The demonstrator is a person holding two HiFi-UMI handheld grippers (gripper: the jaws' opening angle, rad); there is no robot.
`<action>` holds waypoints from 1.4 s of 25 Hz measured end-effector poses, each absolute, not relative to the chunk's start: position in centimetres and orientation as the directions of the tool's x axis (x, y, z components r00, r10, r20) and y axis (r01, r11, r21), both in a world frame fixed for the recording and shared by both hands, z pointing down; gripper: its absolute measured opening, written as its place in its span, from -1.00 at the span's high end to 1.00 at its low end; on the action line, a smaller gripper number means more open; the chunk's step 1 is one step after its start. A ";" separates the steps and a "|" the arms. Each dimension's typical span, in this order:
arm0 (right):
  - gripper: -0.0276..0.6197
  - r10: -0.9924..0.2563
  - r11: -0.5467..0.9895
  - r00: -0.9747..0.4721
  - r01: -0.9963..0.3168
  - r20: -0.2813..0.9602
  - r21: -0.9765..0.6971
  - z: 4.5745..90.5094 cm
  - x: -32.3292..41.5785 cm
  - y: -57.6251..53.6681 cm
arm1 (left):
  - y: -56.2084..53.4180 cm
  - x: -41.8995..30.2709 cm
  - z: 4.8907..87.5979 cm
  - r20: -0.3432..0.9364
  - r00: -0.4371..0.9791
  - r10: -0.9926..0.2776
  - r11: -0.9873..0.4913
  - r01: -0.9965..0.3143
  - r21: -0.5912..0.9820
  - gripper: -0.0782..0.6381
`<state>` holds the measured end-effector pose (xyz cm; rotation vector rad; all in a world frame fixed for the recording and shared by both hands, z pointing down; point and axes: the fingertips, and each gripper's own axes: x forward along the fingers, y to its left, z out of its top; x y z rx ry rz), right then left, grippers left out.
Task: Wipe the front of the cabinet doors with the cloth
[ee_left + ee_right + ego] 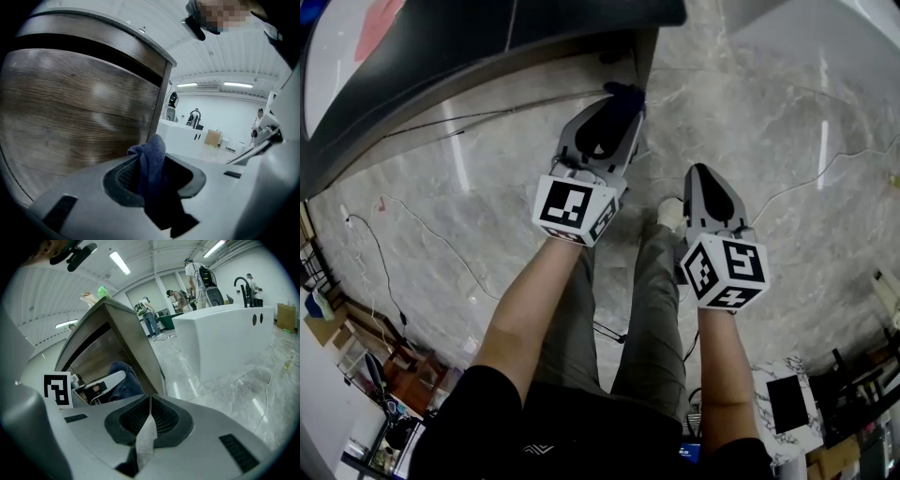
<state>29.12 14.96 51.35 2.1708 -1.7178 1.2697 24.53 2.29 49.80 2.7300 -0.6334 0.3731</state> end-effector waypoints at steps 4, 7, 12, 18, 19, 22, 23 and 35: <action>0.80 -0.768 -0.318 -0.020 -0.856 0.641 -0.408 51.4 26.4 13.1 | 1.1 21.3 50.1 0.328 0.850 -0.412 -0.835 -0.496 0.237 0.42; 0.80 -0.766 -0.278 -0.059 -0.868 0.640 -0.413 51.5 24.1 11.9 | 0.1 18.7 50.3 0.337 0.833 -0.439 -0.820 -0.524 0.230 0.42; 0.80 -0.753 -0.206 -0.123 -0.889 0.646 -0.409 51.8 20.0 9.7 | -1.8 13.4 50.9 0.351 0.793 -0.498 -0.781 -0.586 0.216 0.42; 0.80 -0.737 -0.145 -0.175 -0.902 0.653 -0.406 52.6 15.1 7.2 | -4.1 6.7 52.4 0.371 0.740 -0.561 -0.727 -0.655 0.208 0.42; 0.80 -0.734 -0.139 -0.180 -0.903 0.655 -0.405 52.8 14.3 6.8 | -4.5 5.8 52.8 0.376 0.733 -0.567 -0.720 -0.662 0.206 0.42; 0.80 -0.726 -0.123 -0.196 -0.906 0.659 -0.404 53.3 12.3 5.7 | -5.4 3.4 54.1 0.387 0.719 -0.577 -0.708 -0.677 0.202 0.42; 0.80 -0.724 -0.114 -0.203 -0.907 0.659 -0.404 53.4 11.7 5.4 | -5.7 2.7 54.4 0.390 0.717 -0.578 -0.706 -0.679 0.200 0.42; 0.80 -0.720 -0.080 -0.230 -0.910 0.654 -0.408 54.9 7.8 1.3 | -10.4 -1.3 57.0 0.401 0.685 -0.609 -0.689 -0.707 0.161 0.42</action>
